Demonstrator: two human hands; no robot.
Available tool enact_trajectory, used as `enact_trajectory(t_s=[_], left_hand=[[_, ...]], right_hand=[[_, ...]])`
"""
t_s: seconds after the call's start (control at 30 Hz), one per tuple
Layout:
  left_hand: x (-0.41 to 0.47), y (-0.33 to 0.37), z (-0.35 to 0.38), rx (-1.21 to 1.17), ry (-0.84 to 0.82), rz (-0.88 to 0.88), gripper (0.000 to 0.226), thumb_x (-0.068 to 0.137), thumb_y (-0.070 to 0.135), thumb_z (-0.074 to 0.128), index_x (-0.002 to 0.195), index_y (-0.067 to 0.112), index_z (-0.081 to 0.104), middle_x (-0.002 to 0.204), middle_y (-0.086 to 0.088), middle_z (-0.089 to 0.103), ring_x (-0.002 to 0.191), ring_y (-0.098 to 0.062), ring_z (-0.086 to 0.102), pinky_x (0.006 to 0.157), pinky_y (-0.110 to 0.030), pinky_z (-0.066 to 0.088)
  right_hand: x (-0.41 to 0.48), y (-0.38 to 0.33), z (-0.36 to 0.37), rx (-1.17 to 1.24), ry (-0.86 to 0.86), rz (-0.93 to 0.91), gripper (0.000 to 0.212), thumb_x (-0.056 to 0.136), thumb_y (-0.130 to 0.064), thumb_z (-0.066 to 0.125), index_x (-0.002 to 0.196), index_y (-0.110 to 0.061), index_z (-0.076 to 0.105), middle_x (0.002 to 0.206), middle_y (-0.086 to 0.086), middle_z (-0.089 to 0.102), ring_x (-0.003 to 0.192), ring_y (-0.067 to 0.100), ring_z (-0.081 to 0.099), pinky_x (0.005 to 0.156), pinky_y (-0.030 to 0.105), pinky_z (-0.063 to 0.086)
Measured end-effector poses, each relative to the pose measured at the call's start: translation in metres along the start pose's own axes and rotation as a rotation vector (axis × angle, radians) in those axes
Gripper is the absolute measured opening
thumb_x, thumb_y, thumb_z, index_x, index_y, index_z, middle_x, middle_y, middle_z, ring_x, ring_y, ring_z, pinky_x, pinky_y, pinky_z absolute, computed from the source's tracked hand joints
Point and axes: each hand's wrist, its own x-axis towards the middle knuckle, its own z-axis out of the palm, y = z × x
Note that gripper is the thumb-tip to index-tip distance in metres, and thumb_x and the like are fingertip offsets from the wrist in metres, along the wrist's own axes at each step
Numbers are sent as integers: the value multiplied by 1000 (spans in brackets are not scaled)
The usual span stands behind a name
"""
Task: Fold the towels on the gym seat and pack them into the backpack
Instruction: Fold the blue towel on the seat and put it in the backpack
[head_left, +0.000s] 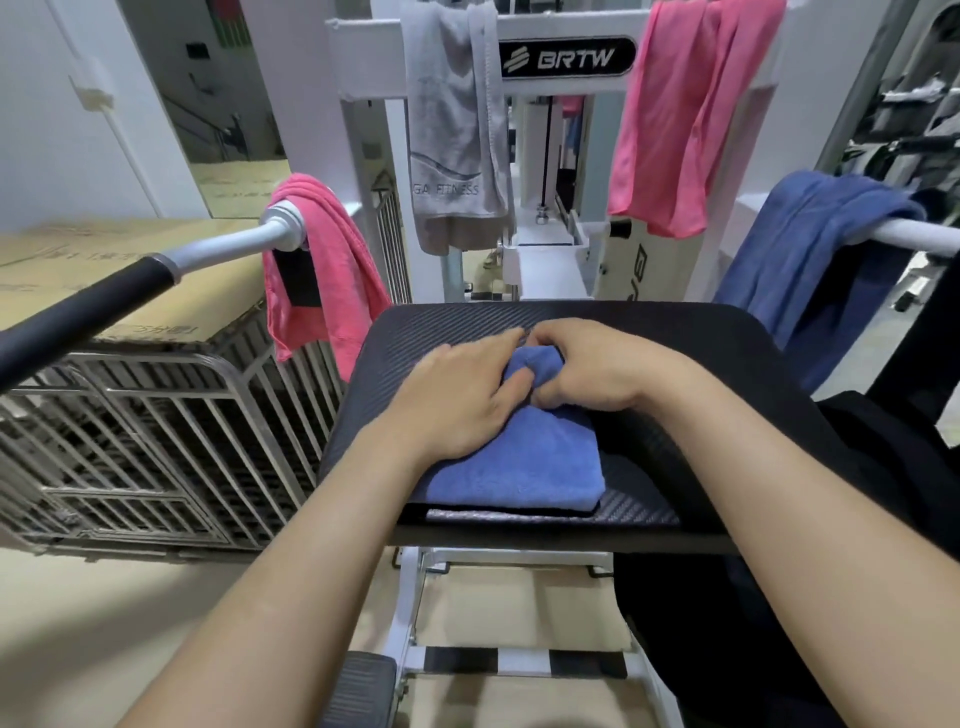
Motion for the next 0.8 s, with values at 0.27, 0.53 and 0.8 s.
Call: enact_trajectory(t_s=[0.27,0.53,0.8], left_hand=[[-3,2,-3,79,44,-140,38,83,60,54,90,23,53,84,10,58,88,-22,58,72,-38,44],[-23,17,-21,-863,360,-410,23,93,40,57,92,19,68,88,5,74,80,-9,68,74,-35,55],[-78,74,0,-1709,-116,-356,19,83,16,66,99,8,72,100,-12,74,88,-24,72,77,-35,59]], right_hand=[[-16,25,28,653,295,-89,66,71,-13,82,126,-29,51,89,4,68,71,4,65,68,19,54],[-59,29,25,984,52,-128,39,80,-4,73,118,-10,64,108,9,70,96,21,68,78,40,57],[-122,17,58,1618,579,18,47,92,-9,60,136,-15,46,125,17,62,110,26,65,90,42,54]])
